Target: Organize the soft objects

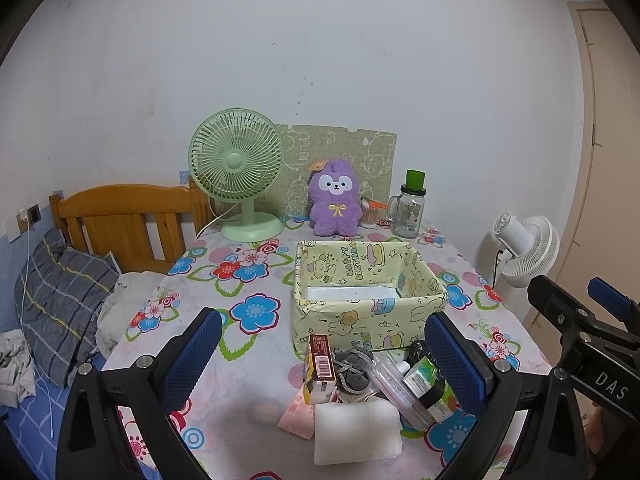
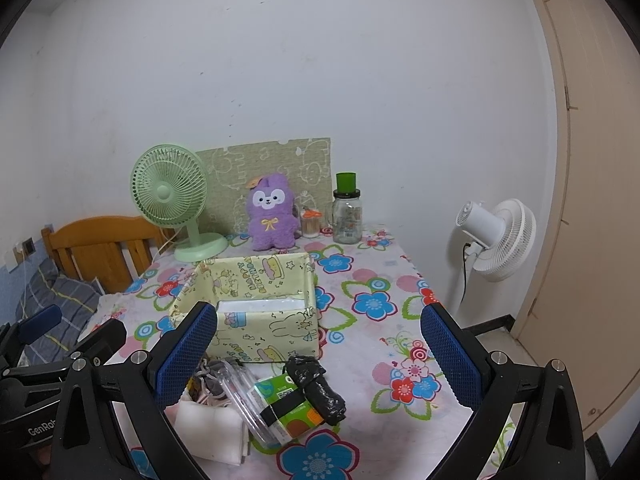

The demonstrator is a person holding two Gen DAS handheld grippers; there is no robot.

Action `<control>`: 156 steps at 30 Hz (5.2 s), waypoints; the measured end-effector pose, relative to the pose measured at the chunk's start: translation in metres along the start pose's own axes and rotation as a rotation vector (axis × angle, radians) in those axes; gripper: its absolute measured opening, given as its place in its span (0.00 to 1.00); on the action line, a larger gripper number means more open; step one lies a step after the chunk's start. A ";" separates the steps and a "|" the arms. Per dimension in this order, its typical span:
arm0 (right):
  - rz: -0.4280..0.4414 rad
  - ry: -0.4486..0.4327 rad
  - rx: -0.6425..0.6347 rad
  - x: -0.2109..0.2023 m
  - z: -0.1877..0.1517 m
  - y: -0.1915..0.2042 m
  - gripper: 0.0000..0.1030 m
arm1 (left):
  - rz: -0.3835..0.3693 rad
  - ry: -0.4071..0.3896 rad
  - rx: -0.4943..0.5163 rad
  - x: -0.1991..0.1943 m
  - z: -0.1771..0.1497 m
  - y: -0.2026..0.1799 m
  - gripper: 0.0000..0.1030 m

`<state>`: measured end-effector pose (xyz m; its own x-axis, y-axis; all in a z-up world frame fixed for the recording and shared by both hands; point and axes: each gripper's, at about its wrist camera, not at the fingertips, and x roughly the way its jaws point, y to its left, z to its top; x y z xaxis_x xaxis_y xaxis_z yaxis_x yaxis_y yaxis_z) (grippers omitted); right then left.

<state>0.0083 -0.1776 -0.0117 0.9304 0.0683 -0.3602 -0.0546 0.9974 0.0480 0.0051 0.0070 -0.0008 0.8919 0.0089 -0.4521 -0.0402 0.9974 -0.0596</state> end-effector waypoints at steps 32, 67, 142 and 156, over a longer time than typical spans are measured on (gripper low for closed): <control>-0.009 0.010 -0.004 0.001 0.001 0.001 1.00 | 0.005 -0.006 -0.006 0.001 -0.005 -0.001 0.97; 0.001 0.084 0.002 0.039 -0.012 0.008 1.00 | 0.005 0.074 -0.001 0.041 -0.023 -0.003 0.93; 0.140 0.380 0.009 0.136 -0.064 0.039 0.82 | -0.003 0.304 0.051 0.120 -0.062 -0.012 0.23; 0.214 0.441 -0.065 0.148 -0.073 0.074 0.66 | -0.006 0.331 0.034 0.125 -0.072 0.003 0.23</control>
<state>0.1158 -0.0914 -0.1299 0.6542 0.2622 -0.7094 -0.2639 0.9582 0.1108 0.0841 0.0063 -0.1217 0.6974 -0.0149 -0.7165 -0.0157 0.9992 -0.0360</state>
